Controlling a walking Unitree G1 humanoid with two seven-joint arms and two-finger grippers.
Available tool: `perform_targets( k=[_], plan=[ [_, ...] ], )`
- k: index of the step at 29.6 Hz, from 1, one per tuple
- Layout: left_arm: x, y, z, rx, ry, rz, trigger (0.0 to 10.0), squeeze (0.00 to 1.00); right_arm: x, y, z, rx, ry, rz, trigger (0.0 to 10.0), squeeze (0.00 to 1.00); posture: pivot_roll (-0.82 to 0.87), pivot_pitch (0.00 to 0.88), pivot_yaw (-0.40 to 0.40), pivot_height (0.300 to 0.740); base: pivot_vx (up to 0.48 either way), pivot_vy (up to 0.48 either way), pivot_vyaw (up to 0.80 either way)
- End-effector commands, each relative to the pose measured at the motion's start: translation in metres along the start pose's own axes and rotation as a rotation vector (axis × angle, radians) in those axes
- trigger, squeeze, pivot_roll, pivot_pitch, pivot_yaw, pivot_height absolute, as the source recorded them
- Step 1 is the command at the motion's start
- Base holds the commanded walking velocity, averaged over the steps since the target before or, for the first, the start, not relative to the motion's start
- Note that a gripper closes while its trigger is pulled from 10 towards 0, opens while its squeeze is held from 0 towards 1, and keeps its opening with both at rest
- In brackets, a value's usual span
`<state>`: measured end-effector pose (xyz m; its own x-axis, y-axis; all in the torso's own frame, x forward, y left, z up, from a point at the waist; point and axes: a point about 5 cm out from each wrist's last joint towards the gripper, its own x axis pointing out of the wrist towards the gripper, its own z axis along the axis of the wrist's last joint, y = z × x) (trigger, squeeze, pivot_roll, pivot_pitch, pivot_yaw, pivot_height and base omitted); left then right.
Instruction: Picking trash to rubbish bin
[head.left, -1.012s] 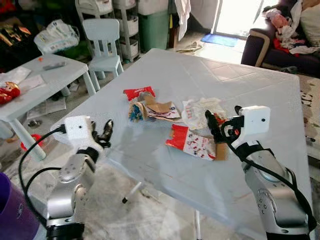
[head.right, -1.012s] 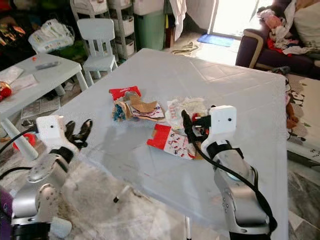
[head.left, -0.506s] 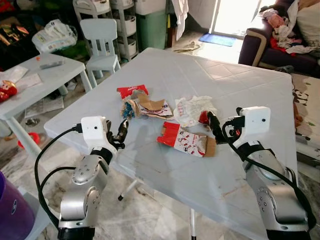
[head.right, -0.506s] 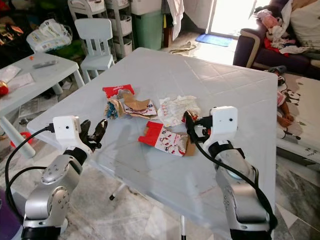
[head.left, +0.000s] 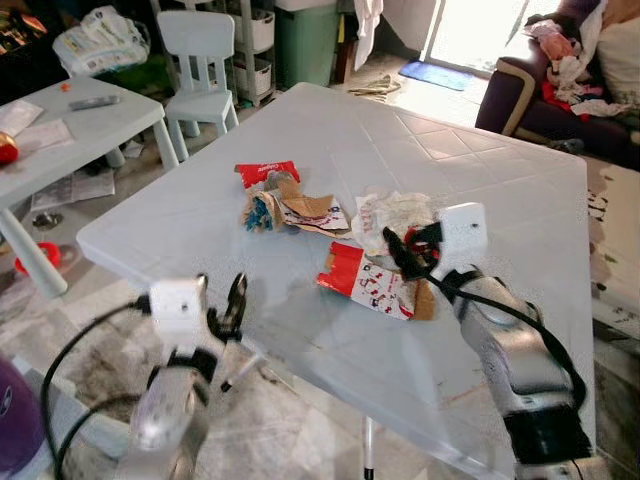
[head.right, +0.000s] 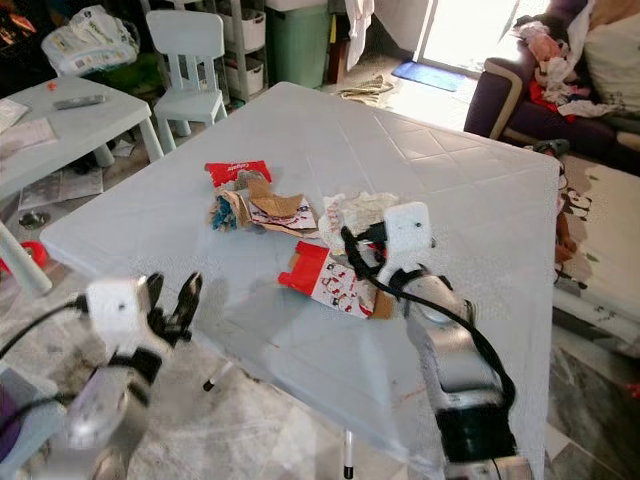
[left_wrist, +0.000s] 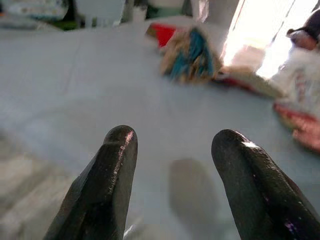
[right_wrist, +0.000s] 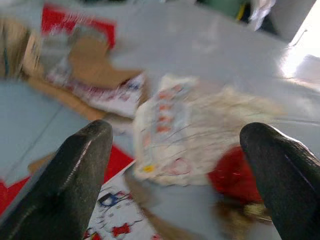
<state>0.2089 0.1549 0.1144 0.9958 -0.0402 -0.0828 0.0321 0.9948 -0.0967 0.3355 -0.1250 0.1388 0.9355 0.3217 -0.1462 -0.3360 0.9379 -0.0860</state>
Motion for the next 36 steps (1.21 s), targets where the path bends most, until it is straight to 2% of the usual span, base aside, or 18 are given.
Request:
perform_targets(
  k=[1, 3, 9, 10, 11, 16, 23, 30, 31, 32, 33, 34, 35, 36],
  plan=[
    [-0.007, -0.003, 0.005, 0.014, -0.02, 0.003, 10.0, 0.0, 0.006, 0.001, -0.008, -0.023, 0.047, 0.014, 10.0, 0.0, 0.17, 0.075, -0.13, 0.74, 0.0, 0.0, 0.0],
    [-0.021, -0.001, 0.0, 0.015, 0.006, 0.023, 10.0, 0.0, 0.013, 0.005, -0.016, -0.038, 0.096, 0.041, 10.0, 0.0, 0.18, 0.078, -0.132, 0.74, 0.0, 0.0, 0.0],
    [-0.032, 0.001, 0.0, 0.018, 0.026, 0.042, 10.0, 0.0, 0.024, 0.011, -0.02, -0.067, 0.113, 0.085, 10.0, 0.0, 0.22, 0.081, -0.126, 0.74, 0.0, 0.0, 0.0],
    [-0.032, 0.001, 0.0, 0.018, 0.027, 0.041, 10.0, 0.0, 0.025, 0.011, -0.019, -0.068, 0.102, 0.076, 10.0, 0.93, 0.22, 0.081, -0.125, 0.74, 0.0, 0.0, 0.0],
    [-0.031, 0.001, 0.001, 0.018, 0.027, 0.04, 10.0, 0.0, 0.027, 0.012, -0.018, -0.066, 0.095, 0.075, 10.0, 1.0, 0.22, 0.08, -0.12, 0.74, 0.0, 0.0, 0.0],
    [-0.024, 0.002, 0.007, 0.031, 0.01, 0.018, 10.0, 0.0, 0.033, 0.017, -0.01, -0.046, 0.048, 0.079, 10.0, 1.0, 0.22, 0.071, -0.097, 0.74, 0.0, 0.0, 0.0],
    [-0.018, 0.005, 0.013, 0.045, -0.002, 0.001, 10.0, 0.0, 0.034, 0.015, 0.002, -0.02, -0.027, 0.06, 10.0, 1.0, 0.21, 0.065, -0.077, 0.74, 0.0, 0.0, 0.0],
    [-0.011, 0.007, 0.017, 0.051, -0.004, -0.023, 10.0, 0.0, 0.021, 0.014, -0.006, -0.079, -0.028, 0.136, 10.0, 1.0, 0.21, 0.058, -0.054, 0.74, 0.0, 0.0, 0.0],
    [-0.01, 0.007, 0.018, 0.052, -0.007, -0.032, 10.0, 0.0, 0.017, 0.013, -0.01, -0.083, -0.021, 0.155, 10.0, 0.62, 0.21, 0.056, -0.048, 0.74, 0.0, 0.0, 0.0],
    [-0.009, 0.007, 0.018, 0.052, -0.007, -0.035, 10.0, 0.0, 0.016, 0.014, -0.011, -0.081, -0.021, 0.163, 10.0, 0.53, 0.2, 0.055, -0.046, 0.74, 0.0, 0.0, 0.0],
    [-0.008, 0.007, 0.019, 0.052, -0.009, -0.045, 10.0, 0.0, 0.014, 0.015, -0.013, -0.081, -0.018, 0.185, 10.0, 0.53, 0.2, 0.053, -0.039, 0.74, 0.0, 0.0, 0.0],
    [-0.007, 0.007, 0.02, 0.053, -0.01, -0.055, 10.0, 0.0, 0.012, 0.017, -0.014, -0.083, -0.015, 0.211, 10.0, 0.38, 0.2, 0.051, -0.034, 0.74, 0.0, 0.0, 0.0],
    [-0.006, 0.007, 0.021, 0.053, -0.012, -0.062, 10.0, 0.0, 0.01, 0.018, -0.014, -0.081, -0.015, 0.232, 10.0, 0.04, 0.2, 0.05, -0.032, 0.74, 0.0, 0.0, 0.0],
    [-0.005, 0.007, 0.021, 0.054, -0.013, -0.068, 10.0, 0.0, 0.008, 0.019, -0.015, -0.082, -0.015, 0.25, 10.0, 0.0, 0.2, 0.049, -0.027, 0.74, 0.0, 0.0, 0.0]
  ],
)
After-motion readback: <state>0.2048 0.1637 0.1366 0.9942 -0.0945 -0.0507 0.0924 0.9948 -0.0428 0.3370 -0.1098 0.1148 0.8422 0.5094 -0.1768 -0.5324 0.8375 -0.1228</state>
